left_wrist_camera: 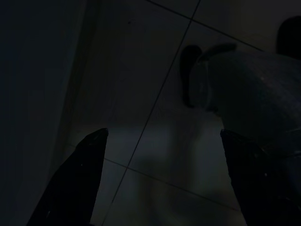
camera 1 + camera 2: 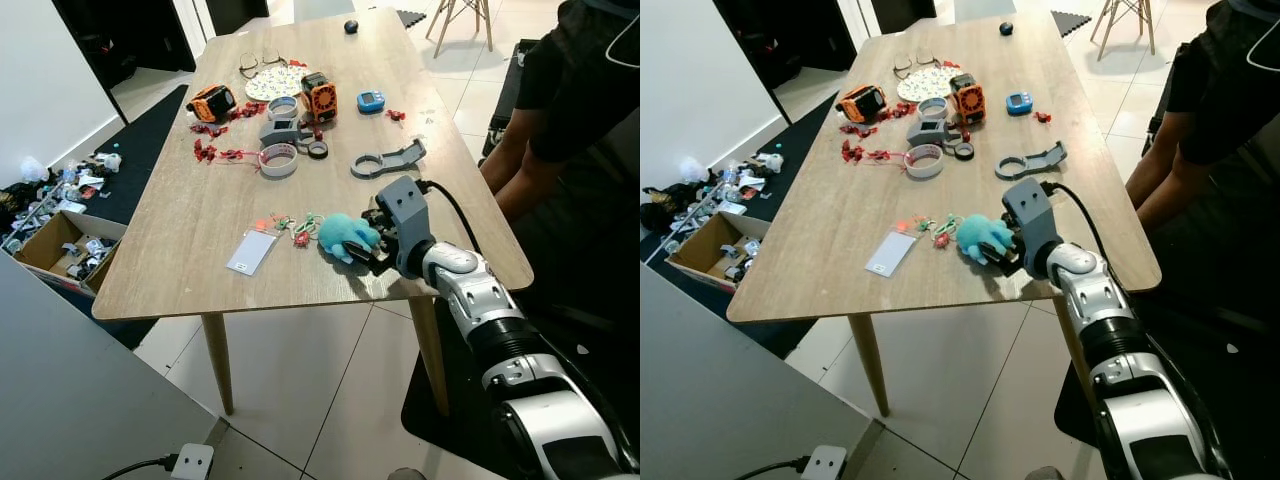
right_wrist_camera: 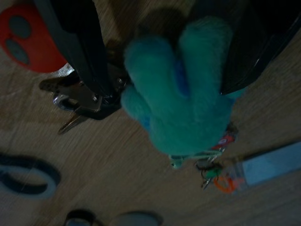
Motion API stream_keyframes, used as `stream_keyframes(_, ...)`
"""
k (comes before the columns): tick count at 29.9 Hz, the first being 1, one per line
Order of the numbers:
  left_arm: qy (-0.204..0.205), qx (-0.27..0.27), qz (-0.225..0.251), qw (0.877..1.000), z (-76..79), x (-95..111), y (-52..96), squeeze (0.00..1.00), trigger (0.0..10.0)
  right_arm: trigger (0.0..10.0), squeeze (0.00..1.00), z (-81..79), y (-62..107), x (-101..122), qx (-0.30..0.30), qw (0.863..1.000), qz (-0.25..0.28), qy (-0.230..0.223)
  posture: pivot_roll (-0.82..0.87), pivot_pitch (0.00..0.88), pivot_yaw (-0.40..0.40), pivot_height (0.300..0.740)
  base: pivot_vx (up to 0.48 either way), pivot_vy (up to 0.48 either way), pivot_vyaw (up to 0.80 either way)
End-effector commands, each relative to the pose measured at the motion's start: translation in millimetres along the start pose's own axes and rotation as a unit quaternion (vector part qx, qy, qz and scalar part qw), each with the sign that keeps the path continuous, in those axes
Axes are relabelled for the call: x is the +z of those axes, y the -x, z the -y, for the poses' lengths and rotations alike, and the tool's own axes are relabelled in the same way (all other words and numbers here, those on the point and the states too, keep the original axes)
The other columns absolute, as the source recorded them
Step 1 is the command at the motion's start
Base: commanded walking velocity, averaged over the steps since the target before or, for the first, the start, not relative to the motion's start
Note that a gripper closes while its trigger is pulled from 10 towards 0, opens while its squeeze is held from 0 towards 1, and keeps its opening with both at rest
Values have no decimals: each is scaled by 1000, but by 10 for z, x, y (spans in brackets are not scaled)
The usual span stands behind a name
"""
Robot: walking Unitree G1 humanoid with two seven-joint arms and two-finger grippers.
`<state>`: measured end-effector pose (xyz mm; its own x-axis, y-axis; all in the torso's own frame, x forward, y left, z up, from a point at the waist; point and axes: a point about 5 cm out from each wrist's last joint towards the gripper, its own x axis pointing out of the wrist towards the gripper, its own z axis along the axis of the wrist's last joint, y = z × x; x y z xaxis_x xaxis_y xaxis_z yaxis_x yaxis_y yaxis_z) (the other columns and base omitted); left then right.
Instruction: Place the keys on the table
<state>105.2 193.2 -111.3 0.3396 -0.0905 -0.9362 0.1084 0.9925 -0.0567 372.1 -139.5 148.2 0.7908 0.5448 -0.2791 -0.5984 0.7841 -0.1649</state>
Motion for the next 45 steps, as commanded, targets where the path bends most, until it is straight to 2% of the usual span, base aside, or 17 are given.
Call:
stream_keyframes(1,-9,-4,-29,1000,-30,-149,25,0,10000,10000,0,-76,-34,-51,34,999,-14,-13,-77,149,135,740,0,0,0)
stream_keyframes(4,-8,-3,-29,1000,-26,-153,25,0,10000,10000,0,-59,-25,-43,52,998,-21,-13,-77,151,132,740,0,0,0)
stream_keyframes(10,-6,-3,-30,1000,-24,-158,25,0,10000,10000,0,-27,-27,-27,44,999,-26,-12,-79,153,129,740,0,0,0)
stream_keyframes(11,-6,-3,-30,1000,-22,-161,25,0,10000,9451,0,-24,-31,-21,41,999,-25,-16,-81,154,126,740,0,0,0)
stream_keyframes(12,-6,-3,-31,1000,-21,-162,25,0,10000,9451,0,-23,-33,-17,40,999,-24,-19,-81,154,126,740,0,0,0)
stream_keyframes(13,-6,-4,-31,999,-19,-164,25,0,10000,1098,0,-20,-35,-13,36,999,-22,-21,-82,153,124,740,0,0,0)
stream_keyframes(14,-6,-5,-31,999,-16,-165,25,0,10000,0,0,-17,-35,-9,32,999,-17,-23,-82,153,124,740,0,0,0)
stream_keyframes(27,-15,-5,-30,999,-15,-152,22,0,10000,0,0,1,-39,23,17,999,-2,-28,-89,142,127,740,0,0,0)
stream_keyframes(31,-6,-1,-26,1000,-18,-147,22,0,10000,0,0,4,-40,90,10,999,27,-23,-91,139,128,740,0,0,0)
stream_keyframes(32,-1,1,-24,1000,-19,-144,22,0,10000,0,0,0,-39,124,10,999,41,-20,-91,139,128,740,0,0,0)
stream_keyframes(33,27,8,-15,999,-20,-136,20,0,10000,0,0,6,-23,255,4,995,97,-29,-91,136,127,740,0,0,0)
stream_keyframes(34,27,8,-15,999,-20,-136,20,0,10000,0,0,6,-23,255,4,995,97,-29,-91,136,127,740,0,0,0)
stream_keyframes(36,53,17,-2,998,-25,-121,19,0,10000,0,0,-13,8,390,12,987,153,-48,-88,134,125,740,0,0,0)
stream_keyframes(40,82,28,20,996,-33,-90,20,0,10000,0,0,-49,41,513,29,977,201,-61,-90,131,123,740,0,0,0)
stream_keyframes(42,86,29,24,996,-35,-84,20,0,10000,0,0,-55,45,528,32,976,206,-62,-90,131,123,740,0,0,0)
stream_keyframes(44,141,22,64,988,-22,-34,23,0,10000,0,0,-95,66,577,48,970,229,-60,-86,125,119,740,0,0,0)
stream_keyframes(45,141,22,64,988,-22,-34,23,0,10000,0,0,-95,66,577,48,970,229,-60,-86,125,119,740,0,0,0)
